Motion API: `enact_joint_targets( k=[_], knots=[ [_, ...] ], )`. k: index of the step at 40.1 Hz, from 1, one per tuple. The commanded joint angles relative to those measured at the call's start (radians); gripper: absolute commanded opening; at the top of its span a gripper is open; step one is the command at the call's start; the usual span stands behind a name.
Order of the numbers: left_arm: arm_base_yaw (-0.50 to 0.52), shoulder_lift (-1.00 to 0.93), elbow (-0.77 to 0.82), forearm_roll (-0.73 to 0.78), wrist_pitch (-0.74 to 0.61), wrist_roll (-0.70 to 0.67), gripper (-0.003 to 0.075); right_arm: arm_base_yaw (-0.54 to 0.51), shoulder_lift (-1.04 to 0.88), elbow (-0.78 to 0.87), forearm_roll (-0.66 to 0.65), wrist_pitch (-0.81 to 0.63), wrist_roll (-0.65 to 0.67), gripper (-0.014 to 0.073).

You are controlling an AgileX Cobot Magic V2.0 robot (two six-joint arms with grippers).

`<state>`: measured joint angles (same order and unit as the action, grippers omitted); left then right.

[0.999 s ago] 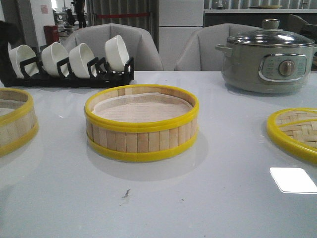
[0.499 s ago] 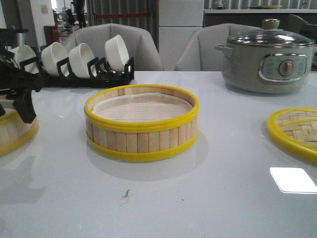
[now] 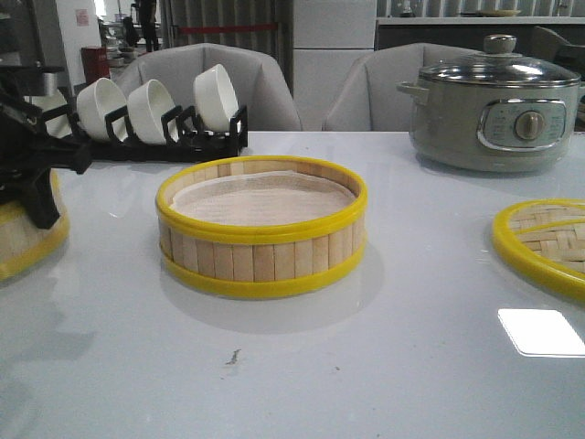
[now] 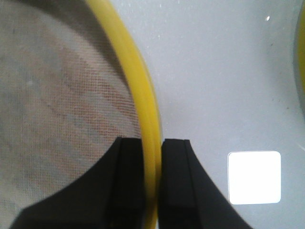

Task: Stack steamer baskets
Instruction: 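Grasp the rim of the outer steamer basket with the left gripper, then lift the basket and carry it over the centre basket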

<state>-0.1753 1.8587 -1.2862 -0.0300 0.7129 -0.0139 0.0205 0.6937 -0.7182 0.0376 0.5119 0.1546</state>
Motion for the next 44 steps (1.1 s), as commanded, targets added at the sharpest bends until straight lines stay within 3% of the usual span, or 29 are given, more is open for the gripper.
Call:
enact_joint_targets(
  k=[1,11,19,32,44],
  knots=[
    [-0.024,-0.053,-0.114,-0.008,0.033,-0.008,0.0088,0.001,0.003,-0.037,-0.012,-0.09,-0.009,0.0371],
    [-0.187,-0.053,-0.386,-0.008,0.183,-0.008,0.0088,0.001,0.003,-0.037,-0.012,-0.09,-0.009,0.0371],
    [-0.36,-0.045,-0.552,-0.01,0.208,-0.008,0.0088,0.001,0.003,-0.037,-0.012,-0.091,-0.009,0.0371],
    [-0.587,0.056,-0.629,-0.021,0.225,-0.008,0.0088,0.001,0.003,-0.037,-0.012,-0.09,-0.009,0.0371],
    [-0.624,0.145,-0.631,-0.019,0.191,-0.008,0.0088,0.001,0.003,-0.037,-0.012,-0.089,-0.009,0.0371]
  ],
)
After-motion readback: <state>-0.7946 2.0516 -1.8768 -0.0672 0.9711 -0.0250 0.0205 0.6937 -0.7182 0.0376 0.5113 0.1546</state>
